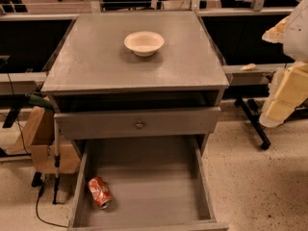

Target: Pick coke can from middle drawer and place on counter

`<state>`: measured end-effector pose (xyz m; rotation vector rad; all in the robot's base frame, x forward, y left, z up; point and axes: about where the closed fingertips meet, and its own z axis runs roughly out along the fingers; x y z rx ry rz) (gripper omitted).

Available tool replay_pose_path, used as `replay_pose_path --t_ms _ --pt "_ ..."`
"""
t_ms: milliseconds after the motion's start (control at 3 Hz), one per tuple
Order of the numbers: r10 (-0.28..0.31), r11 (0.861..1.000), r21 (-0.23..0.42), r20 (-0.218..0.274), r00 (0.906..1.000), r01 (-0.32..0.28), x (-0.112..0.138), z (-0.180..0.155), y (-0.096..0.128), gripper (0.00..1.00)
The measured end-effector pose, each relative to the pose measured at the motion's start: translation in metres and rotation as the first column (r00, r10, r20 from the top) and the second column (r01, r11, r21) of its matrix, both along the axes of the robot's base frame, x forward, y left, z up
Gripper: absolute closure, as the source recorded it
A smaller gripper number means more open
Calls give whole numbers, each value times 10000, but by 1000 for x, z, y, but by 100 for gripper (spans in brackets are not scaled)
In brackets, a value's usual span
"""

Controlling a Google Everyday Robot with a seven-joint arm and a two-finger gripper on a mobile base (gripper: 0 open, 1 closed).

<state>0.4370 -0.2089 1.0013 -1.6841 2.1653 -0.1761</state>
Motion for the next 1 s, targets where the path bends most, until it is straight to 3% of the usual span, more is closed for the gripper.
replay_pose_path --t_ms 333,667,1000 --pt "-40 9999 93 -3 10000 40 4 -1 6 0" --pt "-155 9965 826 -25 9999 157 9 -22 34 0" --pt "-223 9750 2206 -273 9994 278 18 -68 88 0"
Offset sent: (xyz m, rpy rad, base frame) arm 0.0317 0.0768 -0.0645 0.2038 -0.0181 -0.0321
